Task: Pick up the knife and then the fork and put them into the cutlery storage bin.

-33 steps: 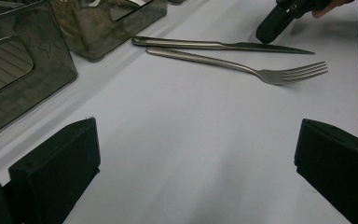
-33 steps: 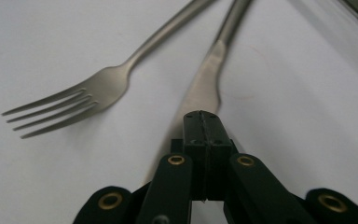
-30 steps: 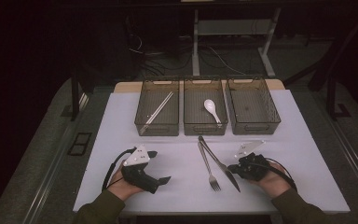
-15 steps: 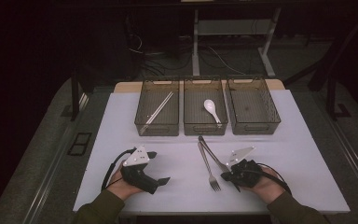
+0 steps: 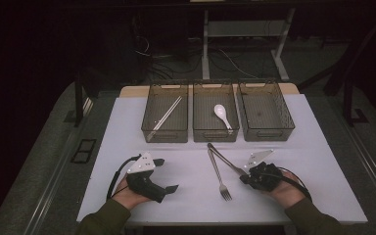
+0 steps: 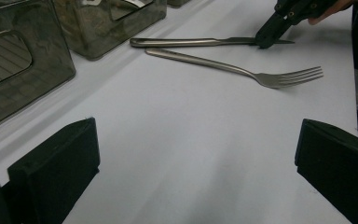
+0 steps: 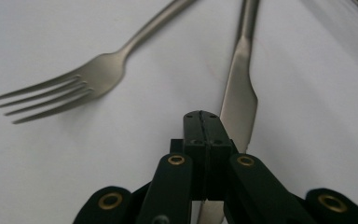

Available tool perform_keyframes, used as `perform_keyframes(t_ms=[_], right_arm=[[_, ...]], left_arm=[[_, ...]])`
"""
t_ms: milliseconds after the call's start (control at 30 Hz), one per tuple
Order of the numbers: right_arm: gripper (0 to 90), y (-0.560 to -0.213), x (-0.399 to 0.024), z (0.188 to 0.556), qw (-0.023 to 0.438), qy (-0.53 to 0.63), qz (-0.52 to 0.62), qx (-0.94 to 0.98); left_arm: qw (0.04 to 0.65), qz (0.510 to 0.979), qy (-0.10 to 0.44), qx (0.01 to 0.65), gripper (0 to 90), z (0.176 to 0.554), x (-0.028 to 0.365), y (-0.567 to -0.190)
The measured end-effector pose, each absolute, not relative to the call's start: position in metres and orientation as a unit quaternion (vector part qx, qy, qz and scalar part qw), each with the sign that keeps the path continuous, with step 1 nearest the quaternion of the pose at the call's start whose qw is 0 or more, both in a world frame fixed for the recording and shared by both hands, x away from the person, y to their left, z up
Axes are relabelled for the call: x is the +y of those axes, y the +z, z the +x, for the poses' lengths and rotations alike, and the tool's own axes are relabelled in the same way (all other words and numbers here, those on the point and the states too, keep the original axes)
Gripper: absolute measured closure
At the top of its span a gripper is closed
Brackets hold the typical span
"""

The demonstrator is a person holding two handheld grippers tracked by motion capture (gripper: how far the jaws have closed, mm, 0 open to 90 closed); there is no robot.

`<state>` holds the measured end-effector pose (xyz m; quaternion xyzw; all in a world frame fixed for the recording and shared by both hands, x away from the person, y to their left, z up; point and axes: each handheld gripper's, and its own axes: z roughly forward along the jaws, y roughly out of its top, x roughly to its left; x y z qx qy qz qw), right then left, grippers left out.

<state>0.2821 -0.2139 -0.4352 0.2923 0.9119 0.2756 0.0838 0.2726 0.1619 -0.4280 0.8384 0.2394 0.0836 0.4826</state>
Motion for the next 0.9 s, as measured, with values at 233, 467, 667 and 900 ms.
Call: perform_keyframes(t_ms=[233, 467, 667, 900], right_arm=[[89.7, -0.435, -0.229, 0.292, 0.083, 0.275, 0.312, 0.906], [79.4, -0.423, -0.234, 0.302, 0.059, 0.299, 0.319, 0.897], [66.4, -0.412, -0.225, 0.321, 0.047, 0.279, 0.325, 0.902], [60.2, -0.412, -0.201, 0.349, 0.035, 0.239, 0.325, 0.914]], left_arm=[[0.489, 0.834, 0.09, 0.239, 0.0, 0.273, 0.163, -0.427], [0.49, 0.835, 0.09, 0.235, 0.0, 0.273, 0.163, -0.427], [0.492, 0.833, 0.09, 0.236, 0.0, 0.273, 0.162, -0.427], [0.49, 0.834, 0.09, 0.237, 0.0, 0.273, 0.162, -0.427]])
